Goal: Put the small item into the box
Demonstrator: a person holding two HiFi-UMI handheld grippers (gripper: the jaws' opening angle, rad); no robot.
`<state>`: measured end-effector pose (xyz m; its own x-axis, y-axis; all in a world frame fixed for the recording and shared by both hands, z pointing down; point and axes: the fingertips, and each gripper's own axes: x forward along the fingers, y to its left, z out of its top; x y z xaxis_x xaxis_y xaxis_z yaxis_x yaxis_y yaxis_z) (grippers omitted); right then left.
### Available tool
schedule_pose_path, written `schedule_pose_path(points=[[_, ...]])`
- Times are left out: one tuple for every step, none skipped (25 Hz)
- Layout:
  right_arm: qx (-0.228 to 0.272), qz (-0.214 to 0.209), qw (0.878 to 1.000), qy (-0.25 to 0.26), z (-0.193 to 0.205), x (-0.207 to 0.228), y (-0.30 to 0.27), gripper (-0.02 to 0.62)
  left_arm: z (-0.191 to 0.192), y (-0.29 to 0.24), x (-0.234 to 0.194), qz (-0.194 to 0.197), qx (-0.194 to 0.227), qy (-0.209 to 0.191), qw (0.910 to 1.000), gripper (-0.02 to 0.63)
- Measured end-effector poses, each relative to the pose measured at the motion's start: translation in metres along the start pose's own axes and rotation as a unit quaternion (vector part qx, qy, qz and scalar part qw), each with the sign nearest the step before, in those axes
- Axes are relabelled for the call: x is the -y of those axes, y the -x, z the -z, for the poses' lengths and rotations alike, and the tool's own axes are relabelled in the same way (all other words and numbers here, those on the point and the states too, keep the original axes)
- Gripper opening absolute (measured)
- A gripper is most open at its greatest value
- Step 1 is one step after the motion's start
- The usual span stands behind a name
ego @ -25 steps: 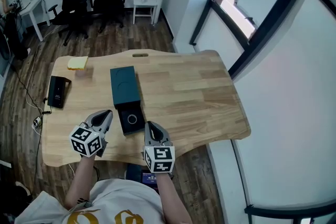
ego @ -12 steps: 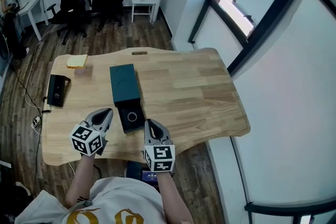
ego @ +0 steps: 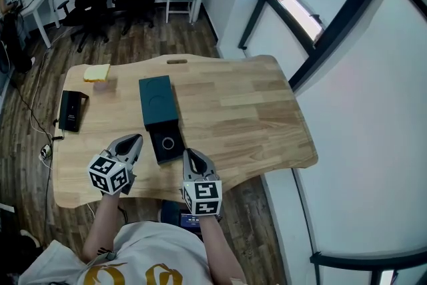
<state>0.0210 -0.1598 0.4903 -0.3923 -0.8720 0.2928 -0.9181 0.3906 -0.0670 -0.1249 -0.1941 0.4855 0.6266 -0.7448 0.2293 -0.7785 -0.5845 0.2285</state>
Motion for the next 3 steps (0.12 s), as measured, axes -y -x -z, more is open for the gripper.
schedule_pose_path(points=[[0.001,0.000,1.000,0.001,0.0000,0.0000,-0.0004,0.003,0.0008,-0.0003,-0.0005,0.000,0.000,0.001,1.0000,0.003],[0.001,0.000,1.000,0.003,0.0003,0.0001,-0.0007,0.004,0.0018,-0.0007,-0.0009,0.001,-0.001,0.002,1.0000,0.003],[0.000,0.000,1.000,0.005,0.0007,0.0001,-0.0010,0.005,0.0030,-0.0010,-0.0012,0.001,-0.002,0.003,1.0000,0.003]])
